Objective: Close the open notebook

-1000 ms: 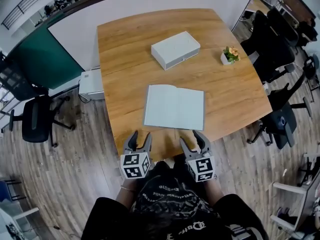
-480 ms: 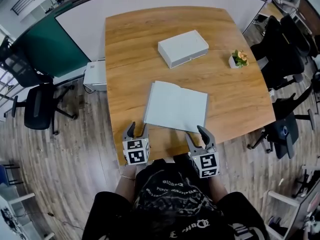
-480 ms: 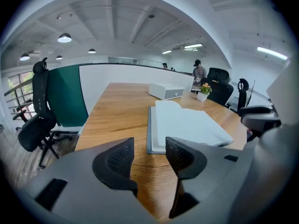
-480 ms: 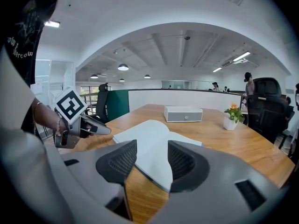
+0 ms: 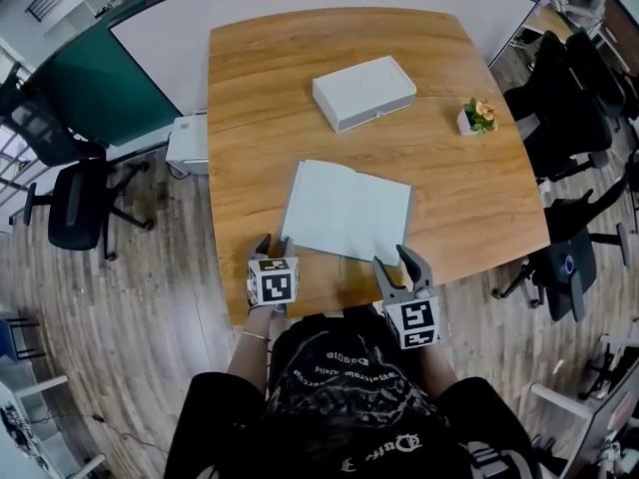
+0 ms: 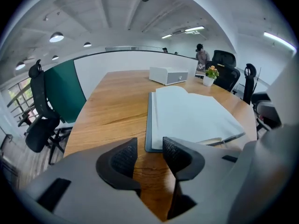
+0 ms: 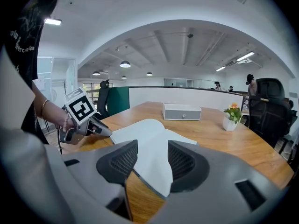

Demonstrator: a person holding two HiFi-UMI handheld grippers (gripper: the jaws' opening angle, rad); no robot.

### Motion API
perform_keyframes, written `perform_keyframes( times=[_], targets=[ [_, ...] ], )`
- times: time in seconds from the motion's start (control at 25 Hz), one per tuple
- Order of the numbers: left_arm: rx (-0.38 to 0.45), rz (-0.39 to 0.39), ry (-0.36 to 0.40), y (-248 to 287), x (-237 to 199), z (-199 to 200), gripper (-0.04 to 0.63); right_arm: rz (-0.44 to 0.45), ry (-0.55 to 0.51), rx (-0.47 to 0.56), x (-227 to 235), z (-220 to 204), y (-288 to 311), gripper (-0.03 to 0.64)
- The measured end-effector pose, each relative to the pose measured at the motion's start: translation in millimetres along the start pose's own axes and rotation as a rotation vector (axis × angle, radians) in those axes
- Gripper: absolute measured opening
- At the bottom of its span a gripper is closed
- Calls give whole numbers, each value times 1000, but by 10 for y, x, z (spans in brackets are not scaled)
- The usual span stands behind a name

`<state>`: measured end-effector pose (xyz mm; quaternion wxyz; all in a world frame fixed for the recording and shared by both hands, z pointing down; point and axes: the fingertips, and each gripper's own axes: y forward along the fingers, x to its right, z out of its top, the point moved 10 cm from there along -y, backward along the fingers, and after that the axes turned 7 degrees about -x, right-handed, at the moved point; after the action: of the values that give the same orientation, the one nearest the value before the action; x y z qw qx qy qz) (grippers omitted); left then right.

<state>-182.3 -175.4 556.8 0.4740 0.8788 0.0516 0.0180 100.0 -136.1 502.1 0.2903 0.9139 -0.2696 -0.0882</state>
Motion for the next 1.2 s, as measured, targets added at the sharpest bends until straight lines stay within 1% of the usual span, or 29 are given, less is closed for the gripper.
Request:
perform_keyframes(
  times=[0.12,0.16,0.2,0.24,0.32,0.36,0.44,0.48,0.64,0.84,1.08,1.2],
  targets=[
    [-56,-28,-128,11,2,-1,176,8,-20,-5,33,-5,25,190],
    [-76,-36,-153,17,7,15,164,11,-23,-6,45,-8,35,190],
    [-98,-43,-166,24,17,36,160,13,-23,-8,56,-10,44,189],
    [-119,-50,-173,32,30,59,126,16,-23,-9,63,-12,52,189],
    [-137,-62,-194,34,34,86,115,26,-26,-14,61,-18,69,189],
    [-131,-68,-209,31,22,84,108,33,-31,-16,55,-25,78,187],
    [-108,-80,-243,30,-11,64,63,42,-46,-23,47,-45,92,186],
    [-102,-86,-255,30,-25,57,52,44,-55,-27,48,-54,96,186],
    [-81,-93,-252,-1,-39,42,32,46,-68,-36,72,-74,99,186],
    [-9,-76,-238,-109,-14,62,28,41,-66,-33,133,-58,124,184],
    [50,-126,-224,-324,2,144,28,44,-70,-36,122,-35,136,181],
    [81,-145,-179,-425,44,188,28,53,-48,-32,97,-33,145,179]
  ],
)
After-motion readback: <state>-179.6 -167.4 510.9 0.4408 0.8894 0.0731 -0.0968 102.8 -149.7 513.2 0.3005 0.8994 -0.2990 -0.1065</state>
